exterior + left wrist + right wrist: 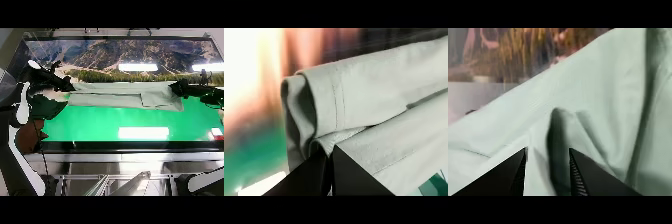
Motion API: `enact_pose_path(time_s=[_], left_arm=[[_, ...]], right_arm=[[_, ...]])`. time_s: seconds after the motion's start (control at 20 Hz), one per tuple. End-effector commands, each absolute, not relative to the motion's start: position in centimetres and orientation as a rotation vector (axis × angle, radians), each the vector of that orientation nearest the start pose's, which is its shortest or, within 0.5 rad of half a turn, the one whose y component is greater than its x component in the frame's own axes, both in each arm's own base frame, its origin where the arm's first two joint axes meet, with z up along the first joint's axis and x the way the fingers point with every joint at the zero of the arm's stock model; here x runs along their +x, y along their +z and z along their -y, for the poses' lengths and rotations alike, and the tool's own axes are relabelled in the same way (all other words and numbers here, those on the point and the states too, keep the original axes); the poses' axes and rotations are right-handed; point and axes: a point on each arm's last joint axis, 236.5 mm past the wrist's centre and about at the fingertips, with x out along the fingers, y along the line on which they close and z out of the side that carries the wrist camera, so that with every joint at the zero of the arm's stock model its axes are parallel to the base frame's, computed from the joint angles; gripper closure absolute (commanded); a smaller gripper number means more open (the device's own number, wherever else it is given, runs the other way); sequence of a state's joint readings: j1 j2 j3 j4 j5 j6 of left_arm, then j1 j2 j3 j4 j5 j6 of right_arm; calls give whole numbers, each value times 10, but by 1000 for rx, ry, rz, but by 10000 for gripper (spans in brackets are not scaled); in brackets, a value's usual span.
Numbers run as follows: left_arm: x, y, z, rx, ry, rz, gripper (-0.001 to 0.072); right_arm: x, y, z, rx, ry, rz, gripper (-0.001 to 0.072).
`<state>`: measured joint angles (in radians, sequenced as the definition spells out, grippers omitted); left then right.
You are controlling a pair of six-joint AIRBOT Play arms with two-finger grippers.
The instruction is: Fold the shirts.
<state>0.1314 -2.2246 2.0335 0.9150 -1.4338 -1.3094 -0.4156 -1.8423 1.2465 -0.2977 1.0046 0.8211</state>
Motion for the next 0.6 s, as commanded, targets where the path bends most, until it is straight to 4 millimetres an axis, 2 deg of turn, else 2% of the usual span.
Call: enact_pose_path(time_s=[0.0, 0.05, 0.1, 0.15, 0.2, 0.3, 0.45, 0.5, 0.55], left_arm=[[547, -91, 72, -464, -509, -1366, 513], [551, -80, 71, -456, -506, -1338, 324], [555, -71, 70, -451, -495, -1308, 120], [558, -63, 69, -451, -480, -1279, -13], [558, -56, 67, -450, -469, -1260, -5], [557, -39, 65, -441, -467, -1236, -5], [557, -11, 60, -420, -484, -1207, -2], [553, -4, 60, -420, -490, -1210, 109], [547, 2, 62, -420, -498, -1224, 397]], right_arm=[[506, -64, 24, 816, 442, -914, 385], [501, -60, 31, 784, 460, -937, 369], [497, -58, 42, 767, 446, -968, 212], [493, -61, 55, 741, 410, -1006, 83], [489, -66, 67, 716, 368, -1044, 33], [480, -80, 78, 697, 312, -1110, 33], [470, -97, 55, 731, 369, -1187, 33], [469, -101, 42, 747, 395, -1211, 33], [469, -102, 25, 779, 436, -1223, 34]])
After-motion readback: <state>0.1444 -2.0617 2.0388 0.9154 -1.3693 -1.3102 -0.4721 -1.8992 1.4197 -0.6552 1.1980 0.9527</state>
